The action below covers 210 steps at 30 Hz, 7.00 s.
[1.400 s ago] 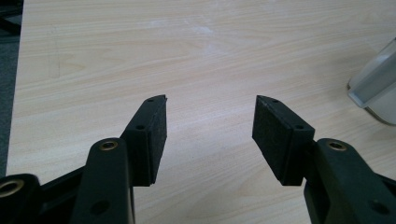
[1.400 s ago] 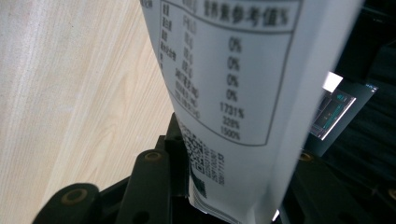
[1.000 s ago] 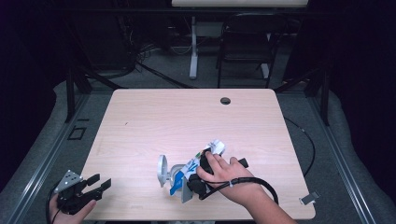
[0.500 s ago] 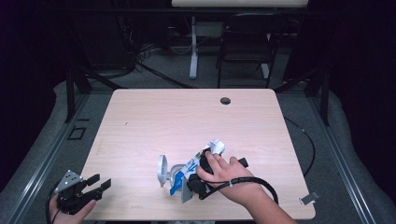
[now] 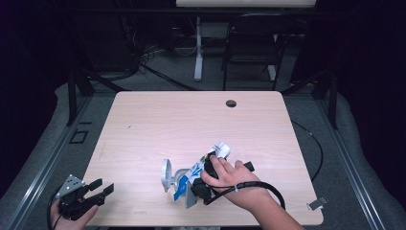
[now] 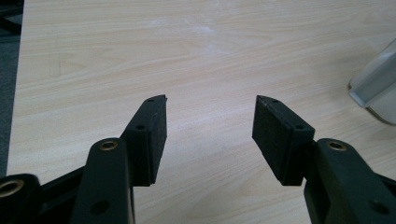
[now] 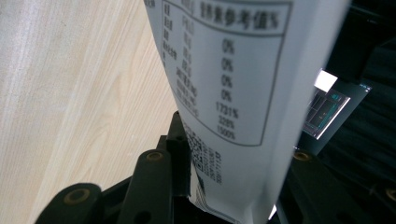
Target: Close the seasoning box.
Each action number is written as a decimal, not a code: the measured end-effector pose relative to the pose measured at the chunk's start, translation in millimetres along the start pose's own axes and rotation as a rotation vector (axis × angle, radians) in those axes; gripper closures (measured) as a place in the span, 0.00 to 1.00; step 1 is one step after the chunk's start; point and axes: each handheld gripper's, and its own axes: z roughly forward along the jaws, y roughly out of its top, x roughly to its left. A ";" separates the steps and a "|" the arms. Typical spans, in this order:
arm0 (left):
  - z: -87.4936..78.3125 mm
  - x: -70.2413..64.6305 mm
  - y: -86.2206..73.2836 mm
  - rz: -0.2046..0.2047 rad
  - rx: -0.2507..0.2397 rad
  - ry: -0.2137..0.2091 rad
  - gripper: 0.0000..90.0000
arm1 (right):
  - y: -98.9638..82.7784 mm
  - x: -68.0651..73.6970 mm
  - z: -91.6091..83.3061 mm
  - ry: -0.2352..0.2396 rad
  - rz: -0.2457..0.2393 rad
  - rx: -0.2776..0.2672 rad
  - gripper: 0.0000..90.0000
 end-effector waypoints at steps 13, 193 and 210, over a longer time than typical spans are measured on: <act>0.0 0.8 -0.3 -0.002 0.005 0.001 0.51 | 1.6 -0.3 -0.7 -0.001 -0.011 -0.002 0.75; 1.1 3.1 -2.2 -0.010 0.010 0.002 0.51 | 12.5 -0.8 -11.5 -0.007 -0.072 0.001 0.96; 1.6 3.7 -2.7 -0.012 0.011 0.001 0.51 | 11.9 -2.4 -12.9 -0.003 -0.080 0.000 0.96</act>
